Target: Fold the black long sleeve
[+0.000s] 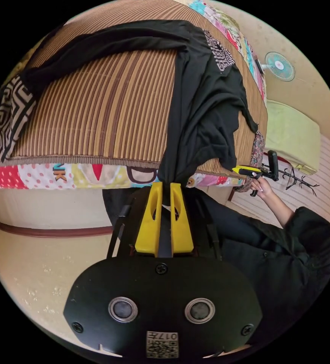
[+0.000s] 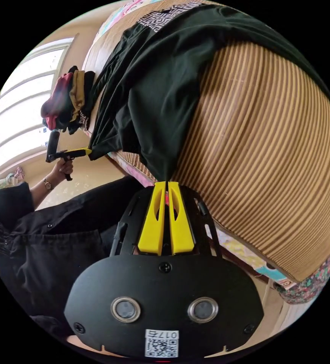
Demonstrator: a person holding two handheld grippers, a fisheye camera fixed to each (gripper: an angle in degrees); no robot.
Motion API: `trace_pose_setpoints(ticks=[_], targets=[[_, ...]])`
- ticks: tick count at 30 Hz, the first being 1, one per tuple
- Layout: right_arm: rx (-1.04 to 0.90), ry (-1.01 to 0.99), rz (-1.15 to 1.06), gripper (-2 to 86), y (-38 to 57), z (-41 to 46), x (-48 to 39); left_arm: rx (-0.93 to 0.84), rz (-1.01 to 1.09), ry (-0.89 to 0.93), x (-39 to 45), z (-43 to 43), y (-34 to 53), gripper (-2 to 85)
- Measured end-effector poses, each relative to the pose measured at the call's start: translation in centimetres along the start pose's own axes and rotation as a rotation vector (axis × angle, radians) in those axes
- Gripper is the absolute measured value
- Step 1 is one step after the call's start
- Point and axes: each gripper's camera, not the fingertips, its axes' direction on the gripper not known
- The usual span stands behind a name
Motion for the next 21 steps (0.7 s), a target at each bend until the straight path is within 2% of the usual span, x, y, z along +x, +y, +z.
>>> trace_pose_setpoints(ticks=[5, 9, 11, 13, 15, 18, 21], targets=[[-0.06, 0.043, 0.139, 1.7, 6.0, 0.4, 3.4, 0.023, -0.155, 0.05, -2.6, 0.6, 2.9, 4.1], [-0.117, -0.124, 0.303, 2.4, 8.2, 1.4, 6.7, 0.007, -0.393, 0.023, -5.1, 2.9, 3.9, 5.0], [-0.125, -0.103, 0.372, 3.3, 8.7, 0.1, 8.1, 0.045, -0.495, 0.032, -5.7, 2.8, 4.4, 5.1], [-0.07, -0.099, 0.411, 5.1, 9.1, -2.7, 9.7, 0.115, -0.597, 0.08, -6.2, 2.0, 5.1, 5.3], [0.095, -0.118, 0.45, 7.3, 9.0, -8.8, 12.3, 0.218, -0.705, 0.144, -6.5, 0.6, 6.1, 5.7], [0.298, -0.08, 0.496, 8.4, 7.3, -17.3, 15.8, 0.271, -0.724, 0.172, -6.0, -0.6, 6.3, 5.7], [0.476, -0.1, 0.613, 10.2, 5.0, -24.9, 20.6, 0.278, -0.676, 0.105, -4.2, -1.5, 5.7, 5.1]])
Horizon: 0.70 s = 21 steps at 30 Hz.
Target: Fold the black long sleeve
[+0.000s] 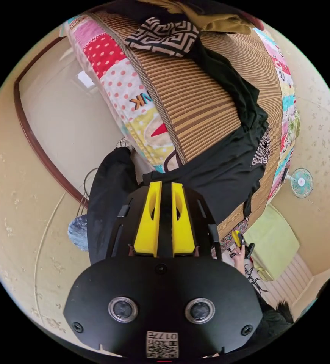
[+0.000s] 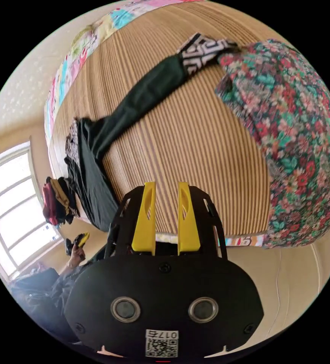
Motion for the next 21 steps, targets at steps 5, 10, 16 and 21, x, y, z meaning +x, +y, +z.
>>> trace_pose_setpoints(ticks=[5, 10, 16, 21], targets=[[0.211, -0.237, 0.338, 12.0, -7.6, -4.4, 4.5, -0.006, 0.046, -0.014, 3.0, 1.0, 0.9, 4.0], [0.182, -0.244, 0.469, 10.5, -10.4, -3.0, 6.4, -0.018, 0.098, -0.025, 6.4, 2.5, 0.5, 3.2], [0.43, -0.461, -0.066, 2.5, -6.2, -7.5, 4.8, -0.045, 0.153, -0.058, 9.2, 4.1, 0.1, 0.9], [0.511, -0.559, 0.005, 2.0, 1.9, -8.4, 12.3, -0.061, 0.172, -0.055, 10.2, 5.4, 0.3, -0.2]])
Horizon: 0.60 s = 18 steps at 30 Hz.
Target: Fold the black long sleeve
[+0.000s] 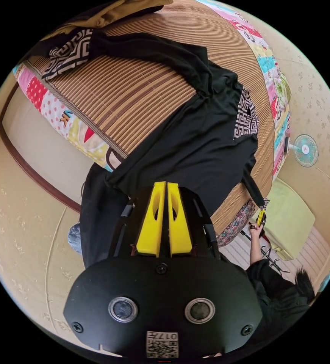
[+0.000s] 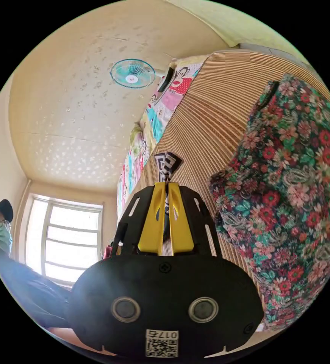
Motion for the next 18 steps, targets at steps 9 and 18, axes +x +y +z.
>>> trace_pose_setpoints(ticks=[9, 18], targets=[[0.239, -0.146, 0.42, 7.7, 9.6, -3.4, 11.1, -0.056, 0.036, -0.021, 1.1, 3.3, -0.2, -0.5], [0.131, 0.006, 0.262, 3.3, 5.1, 0.9, 6.7, -0.041, 0.061, -0.035, 0.4, 3.9, 0.2, -0.6]])
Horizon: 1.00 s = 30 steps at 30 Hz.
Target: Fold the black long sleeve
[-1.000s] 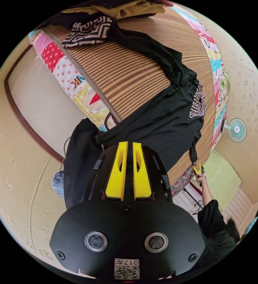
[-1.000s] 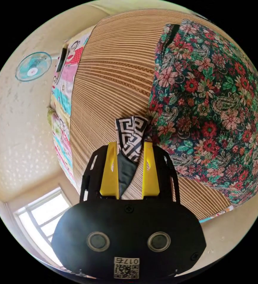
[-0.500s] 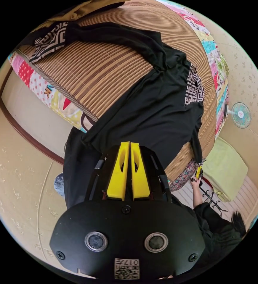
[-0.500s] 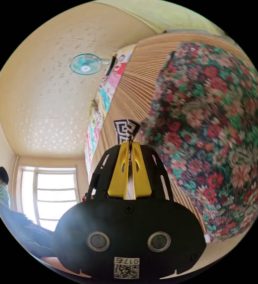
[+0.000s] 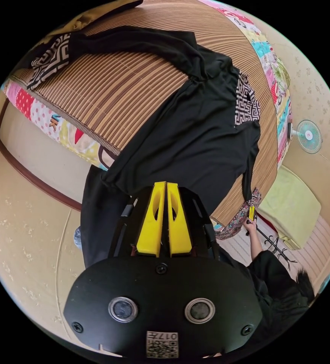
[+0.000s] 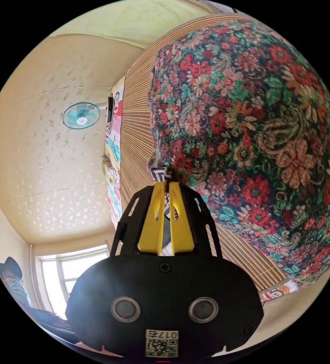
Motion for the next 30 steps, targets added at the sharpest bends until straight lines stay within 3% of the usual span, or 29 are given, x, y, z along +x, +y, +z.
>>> trace_pose_setpoints(ticks=[6, 10, 13, 15, 18, 23, 27, 30], targets=[[-0.068, -0.4, -0.338, 1.8, 7.0, 5.6, -14.7, 0.06, -0.008, 0.067, -1.1, 0.5, 1.5, -0.5], [-0.193, -0.445, -0.483, 1.7, 18.3, 13.5, -22.1, 0.077, -0.005, 0.111, -1.5, 1.5, 2.3, 0.0], [-0.431, -0.343, -0.57, 2.0, 29.8, 23.3, -22.3, 0.092, -0.014, 0.157, -2.2, 2.5, 2.9, 0.7], [-0.823, -0.101, -0.636, 2.4, 39.9, 32.4, -18.5, 0.094, -0.007, 0.173, -2.8, 3.3, 3.4, 1.8], [-1.203, 0.045, -0.806, 3.1, 49.5, 36.7, -13.4, 0.097, 0.01, 0.177, -3.6, 4.1, 4.1, 3.4], [-1.139, 0.096, -0.945, 5.0, 48.0, 35.7, -12.7, 0.112, 0.137, 0.174, -2.8, 4.6, 4.3, 4.5], [-0.99, 0.278, -1.122, 7.1, 43.5, 37.2, -14.1, 0.103, 0.313, 0.128, 0.5, 6.2, 2.9, 6.1], [-1.008, 0.394, -1.27, 9.0, 42.9, 40.7, -14.5, 0.101, 0.457, 0.062, 4.1, 8.2, 1.5, 6.6]])
